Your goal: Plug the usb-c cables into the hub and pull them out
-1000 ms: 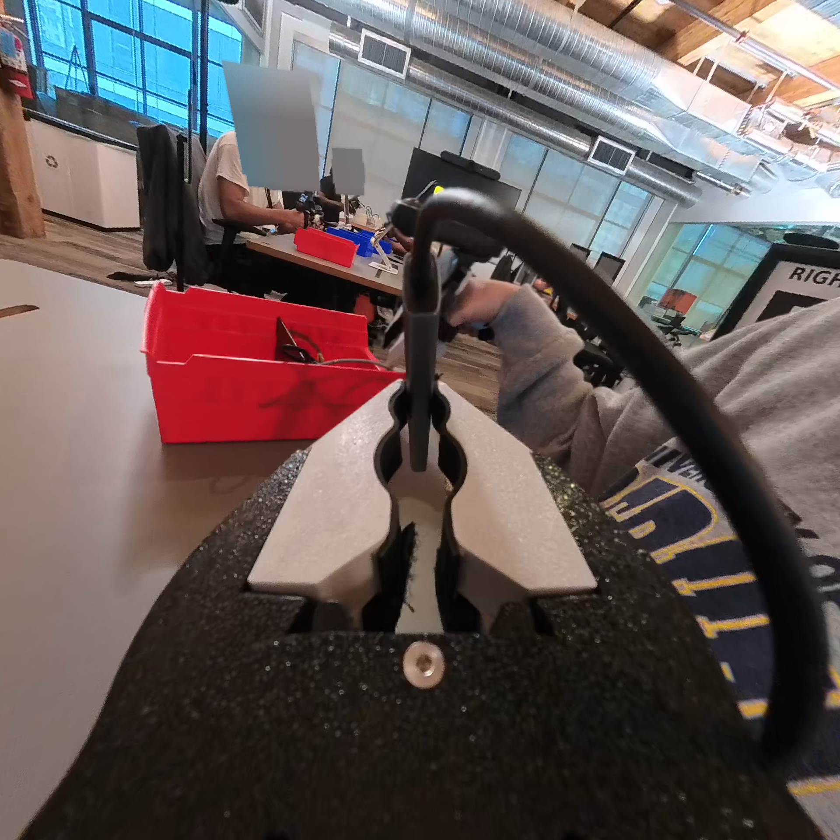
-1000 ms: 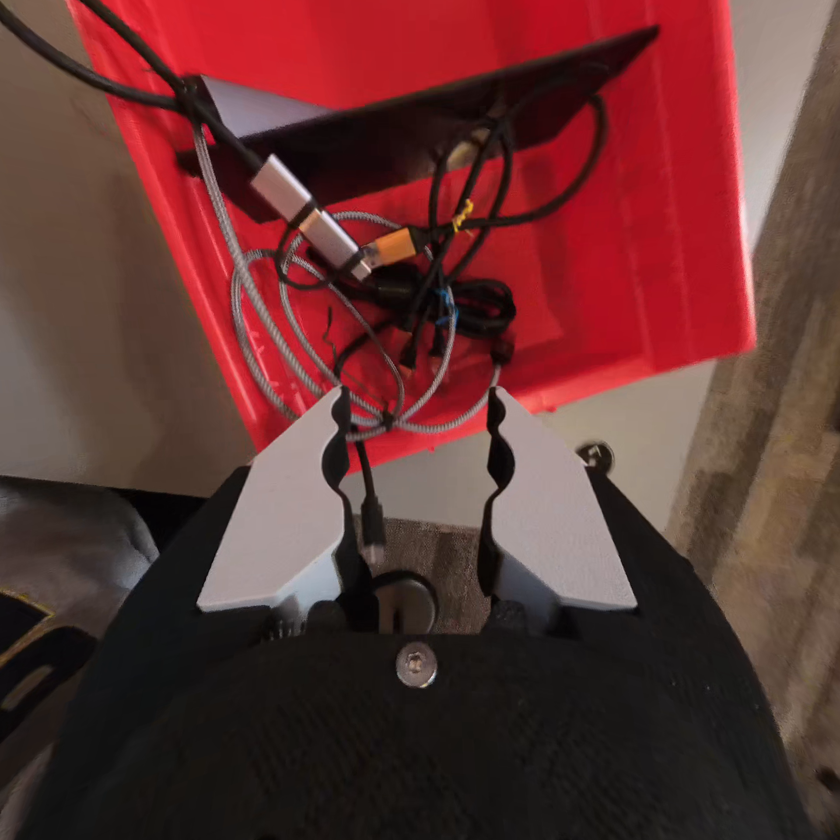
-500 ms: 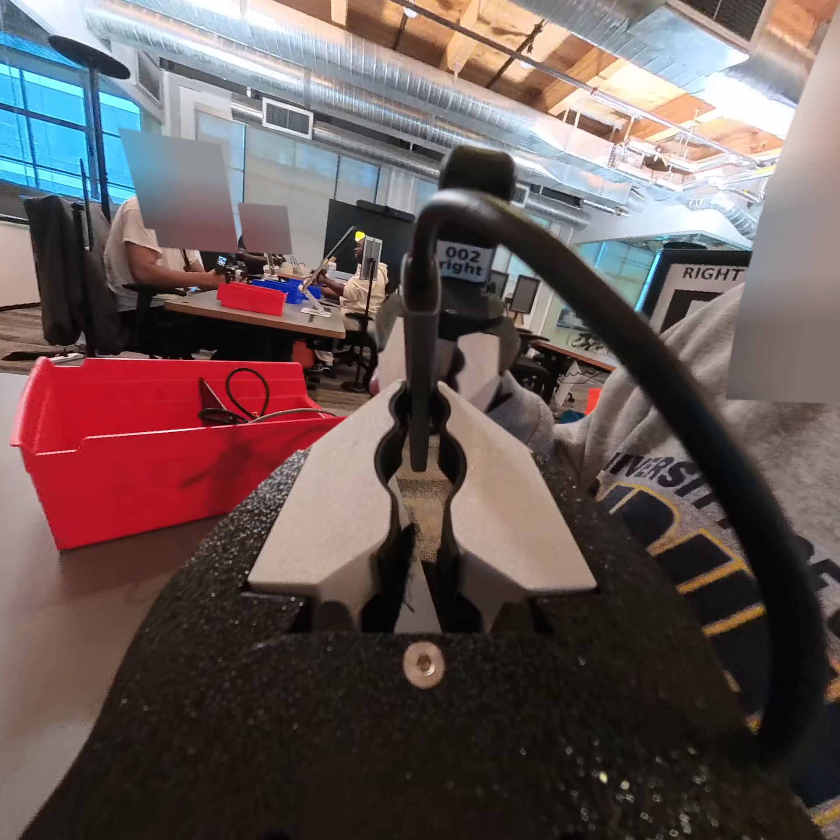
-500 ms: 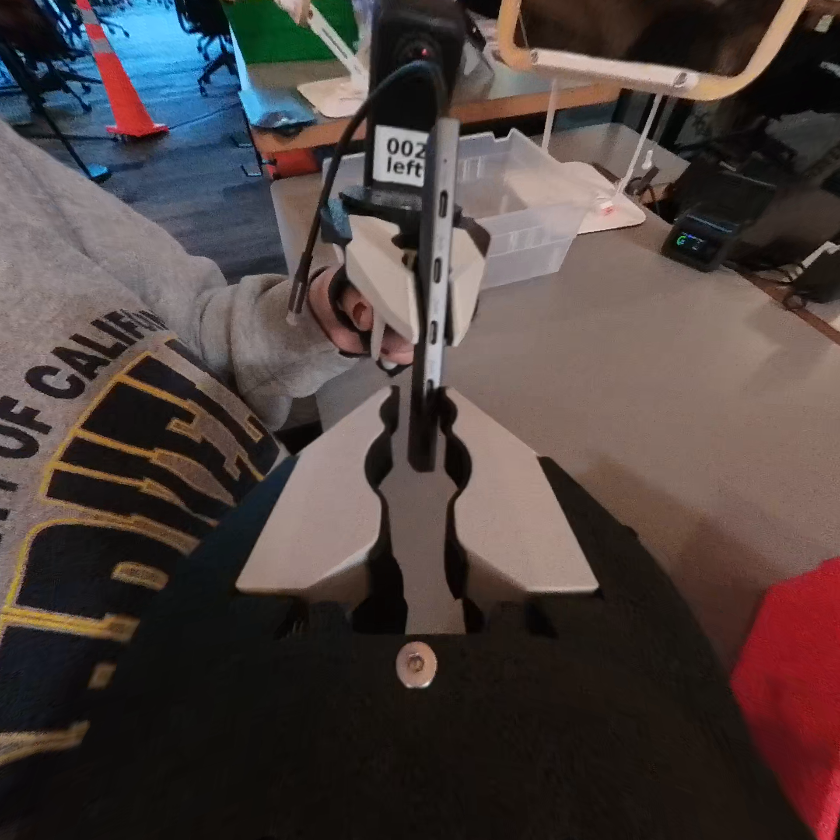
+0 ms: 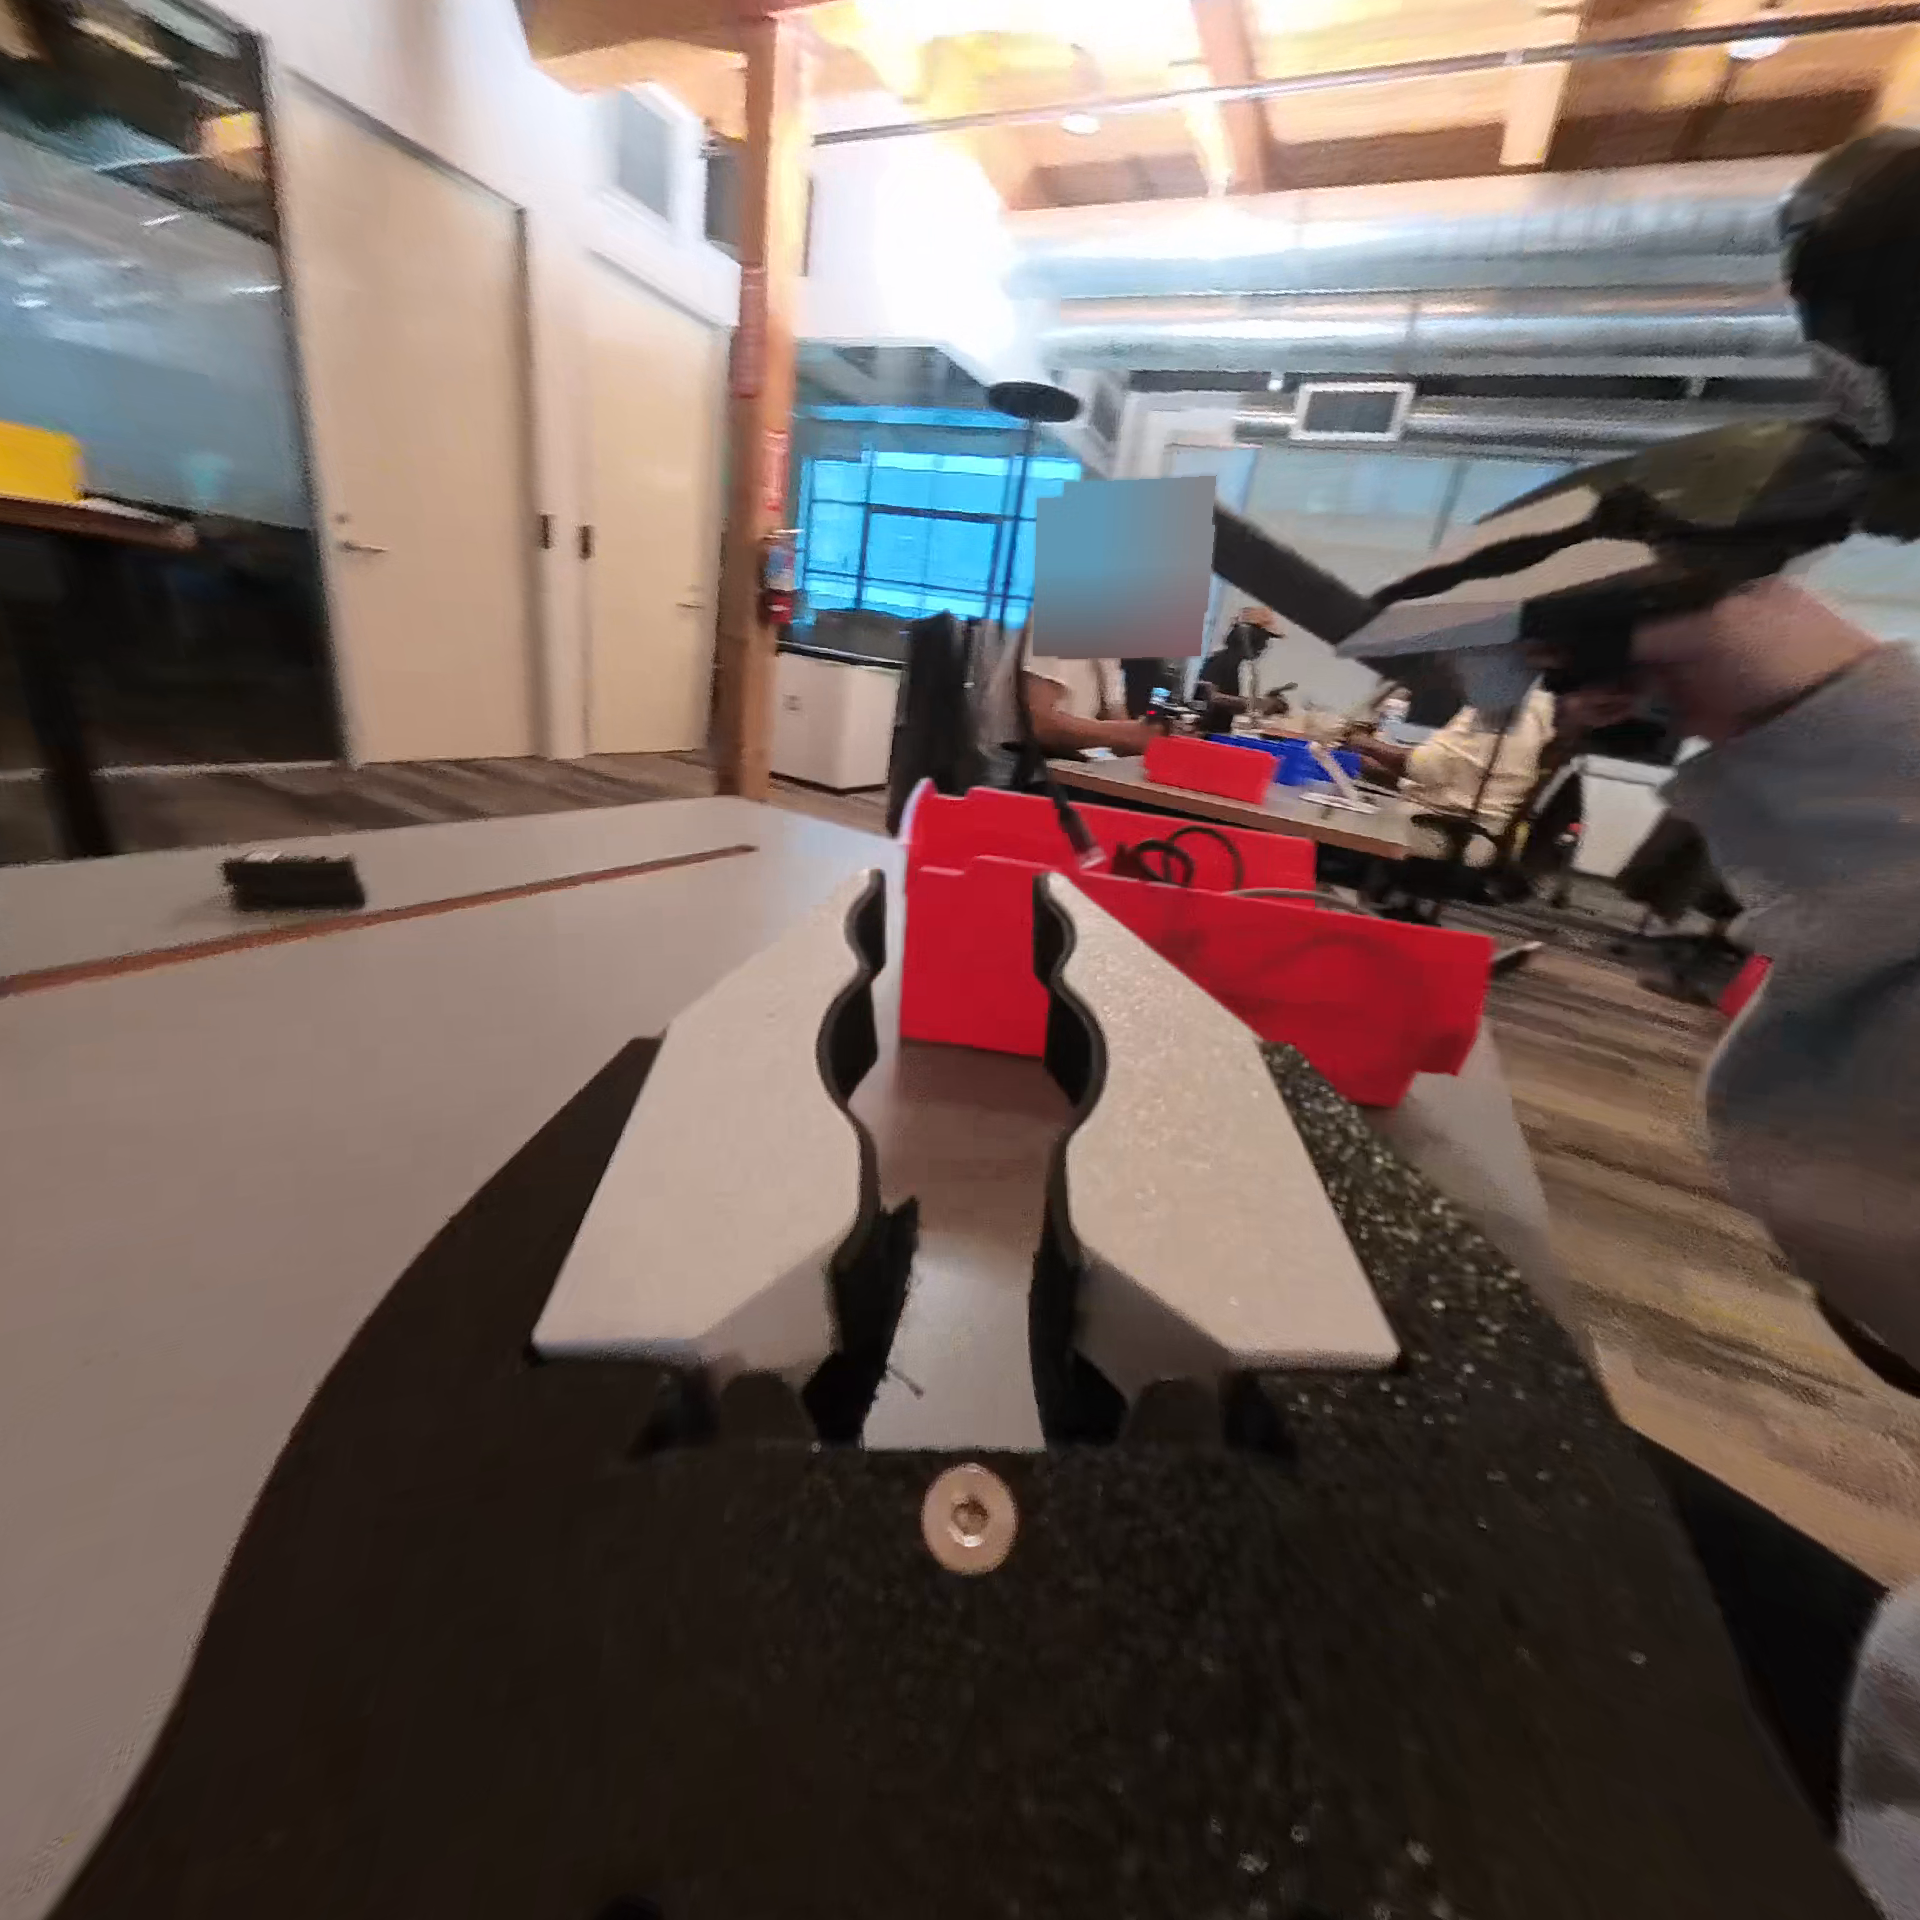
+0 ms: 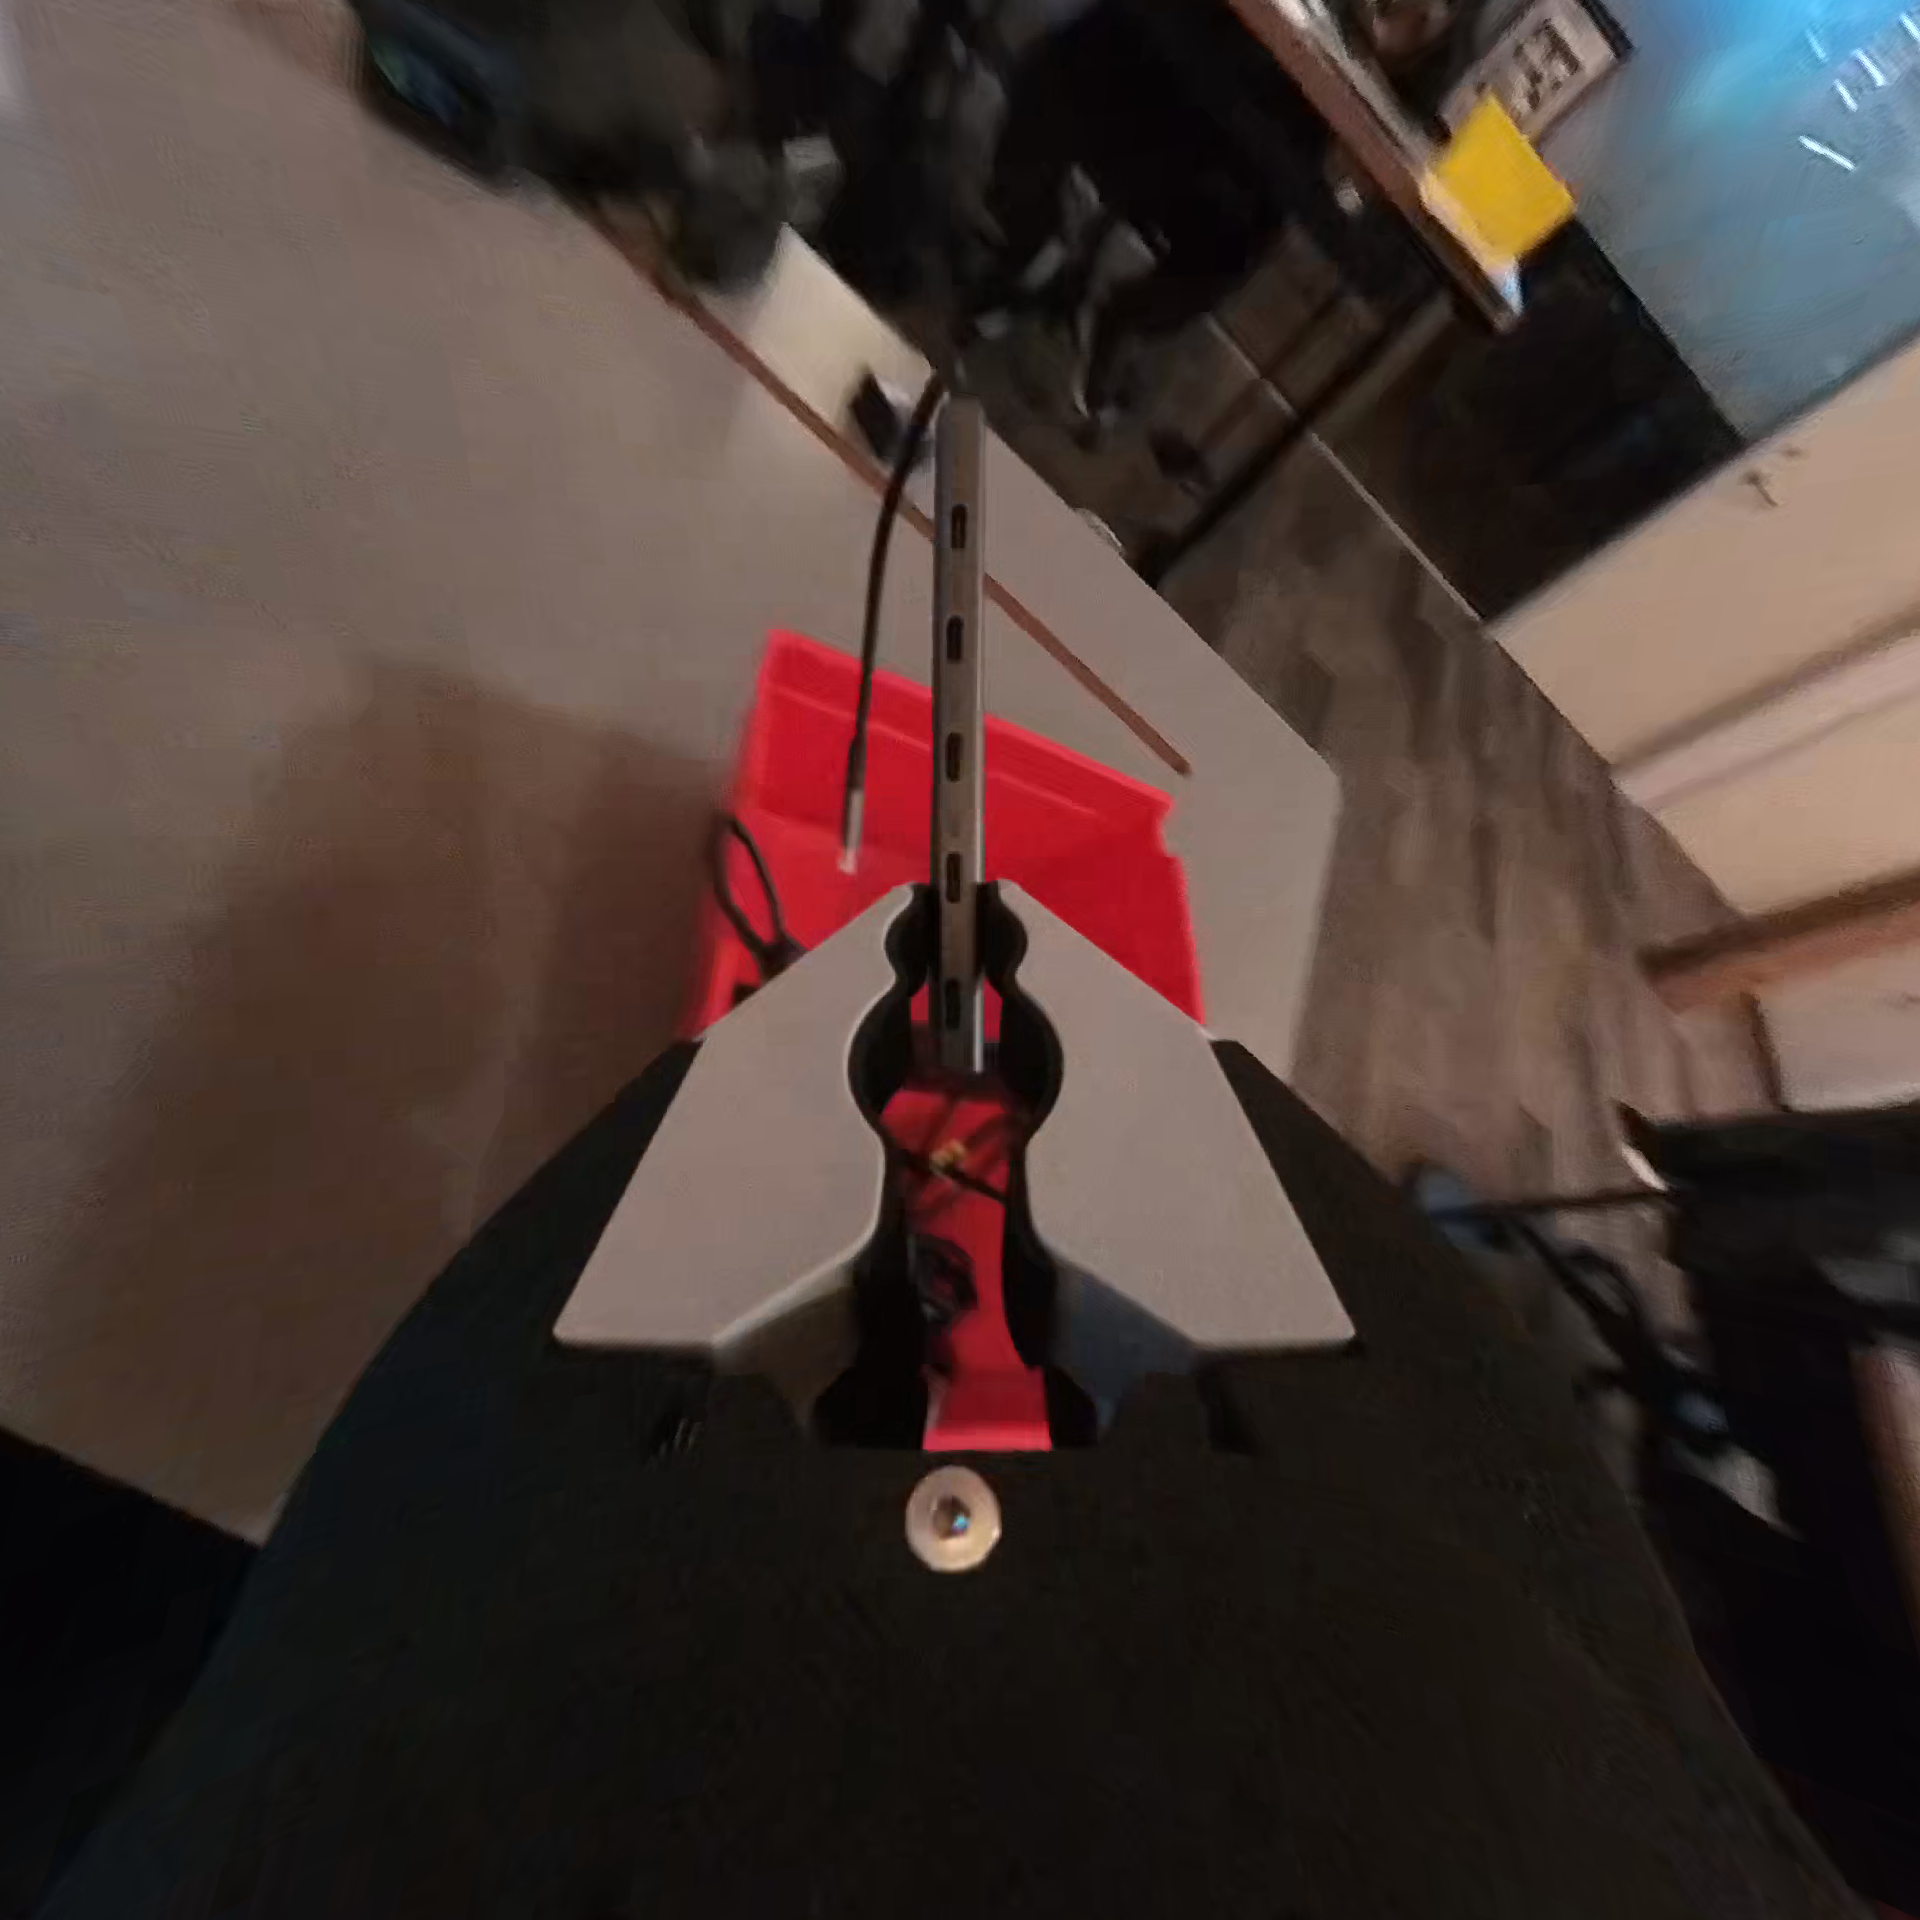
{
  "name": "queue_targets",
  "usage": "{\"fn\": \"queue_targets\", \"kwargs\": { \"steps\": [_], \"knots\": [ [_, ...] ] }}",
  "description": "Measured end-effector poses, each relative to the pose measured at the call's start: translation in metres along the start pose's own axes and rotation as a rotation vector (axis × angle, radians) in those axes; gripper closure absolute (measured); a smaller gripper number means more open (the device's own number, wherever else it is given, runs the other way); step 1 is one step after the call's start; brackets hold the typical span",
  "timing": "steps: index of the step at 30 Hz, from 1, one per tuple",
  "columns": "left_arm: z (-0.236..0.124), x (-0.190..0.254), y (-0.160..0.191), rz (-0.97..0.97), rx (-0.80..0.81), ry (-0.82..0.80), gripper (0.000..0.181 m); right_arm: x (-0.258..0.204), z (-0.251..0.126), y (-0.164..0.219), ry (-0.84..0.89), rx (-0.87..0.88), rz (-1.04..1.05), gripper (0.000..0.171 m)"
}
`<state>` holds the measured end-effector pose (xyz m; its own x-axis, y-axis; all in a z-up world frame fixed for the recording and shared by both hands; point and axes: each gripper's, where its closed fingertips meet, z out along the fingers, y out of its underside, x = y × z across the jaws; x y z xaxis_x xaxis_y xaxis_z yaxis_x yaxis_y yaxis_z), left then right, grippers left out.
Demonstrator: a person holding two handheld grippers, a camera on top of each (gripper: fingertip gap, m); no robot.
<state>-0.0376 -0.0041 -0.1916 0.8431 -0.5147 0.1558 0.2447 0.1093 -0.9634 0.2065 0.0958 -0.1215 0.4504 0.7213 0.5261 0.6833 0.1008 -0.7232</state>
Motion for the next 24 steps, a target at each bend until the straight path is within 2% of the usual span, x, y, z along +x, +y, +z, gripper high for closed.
{"fn": "queue_targets", "kwargs": {
  "steps": [3, 6, 8, 11, 13, 14, 15, 18, 21, 24],
  "knots": [
    [-0.002, -0.010, 0.011, -0.048, -0.024, -0.029, 0.156, 0.021, 0.020, 0.027, 0.048, -0.222, -0.249, 0.163],
    [0.001, -0.010, 0.017, -0.021, -0.063, -0.038, 0.158, 0.012, 0.057, 0.039, -0.079, -0.297, -0.389, 0.163],
    [0.003, -0.007, 0.021, 0.001, -0.083, -0.035, 0.158, 0.002, 0.084, 0.048, -0.169, -0.323, -0.398, 0.163],
    [0.004, -0.005, 0.027, 0.047, -0.118, -0.044, 0.158, -0.010, 0.114, 0.059, -0.261, -0.341, -0.242, 0.162],
    [0.003, -0.001, 0.033, 0.062, -0.167, -0.031, 0.167, -0.007, 0.121, 0.053, -0.248, -0.287, -0.122, 0.132],
    [0.003, 0.009, 0.036, 0.051, -0.201, 0.035, 0.171, -0.003, 0.120, 0.045, -0.227, -0.238, -0.067, 0.116],
    [0.003, 0.016, 0.031, 0.021, -0.207, 0.065, 0.175, 0.003, 0.114, 0.038, -0.198, -0.183, -0.022, 0.110],
    [-0.008, 0.022, 0.009, 0.036, -0.236, 0.023, 0.151, 0.042, 0.086, 0.031, -0.051, -0.052, 0.085, 0.103],
    [-0.036, 0.004, -0.022, 0.102, -0.299, -0.192, 0.126, 0.089, 0.060, 0.070, 0.075, -0.089, 0.214, 0.095],
    [-0.103, -0.055, -0.038, 0.305, -0.533, -0.702, 0.104, 0.102, 0.053, 0.139, 0.013, -0.272, 0.405, 0.085]
  ]
}}
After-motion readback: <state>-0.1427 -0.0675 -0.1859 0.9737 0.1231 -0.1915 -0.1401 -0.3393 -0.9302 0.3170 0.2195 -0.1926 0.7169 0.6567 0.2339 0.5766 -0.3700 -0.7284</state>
